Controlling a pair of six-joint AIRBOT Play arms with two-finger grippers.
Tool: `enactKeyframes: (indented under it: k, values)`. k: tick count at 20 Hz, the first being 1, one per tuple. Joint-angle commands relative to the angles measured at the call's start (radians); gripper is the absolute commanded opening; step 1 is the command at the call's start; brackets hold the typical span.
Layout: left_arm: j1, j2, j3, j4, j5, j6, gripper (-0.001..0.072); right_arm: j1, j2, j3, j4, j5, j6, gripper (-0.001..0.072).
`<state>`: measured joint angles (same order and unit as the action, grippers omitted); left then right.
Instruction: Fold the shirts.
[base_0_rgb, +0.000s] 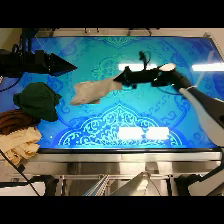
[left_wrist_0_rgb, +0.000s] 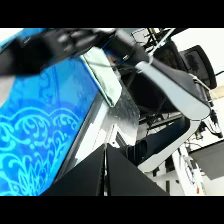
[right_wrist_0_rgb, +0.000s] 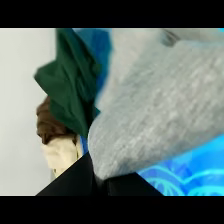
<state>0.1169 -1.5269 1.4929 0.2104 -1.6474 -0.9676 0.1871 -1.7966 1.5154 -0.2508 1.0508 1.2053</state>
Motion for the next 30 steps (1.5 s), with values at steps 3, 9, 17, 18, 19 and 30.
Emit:
enactKeyframes:
  k: [3, 9, 17, 18, 19, 30]
  values:
    - [-0.001, 0.001, -0.001, 0.0, -0.027, -0.01, 0.0002, -0.392, 0.36, 0.008, -0.261, 0.035, 0.216, 0.0012]
    - [-0.002, 0.0, -0.001, 0.0, -0.024, -0.009, 0.0002, -0.965, 0.534, 0.008, -0.585, 0.195, 0.407, 0.0012]
    - [-0.001, 0.0, -0.001, 0.009, -0.017, 0.007, 0.0002, -1.297, 0.575, -0.156, -1.201, 0.449, 0.48, 0.0012]
    - [-0.001, 0.0, -0.001, 0.009, -0.019, 0.007, 0.0002, -1.322, 0.58, -0.219, -1.242, 0.442, 0.488, 0.0012]
    - [-0.001, 0.0, -0.001, 0.009, -0.02, 0.007, 0.0002, -1.345, 0.58, -0.272, -1.271, 0.438, 0.493, 0.0013]
    - [0.0, 0.001, 0.002, -0.006, -0.027, 0.005, 0.0002, -1.3, 0.57, -0.231, -0.932, 0.417, 0.38, 0.0018]
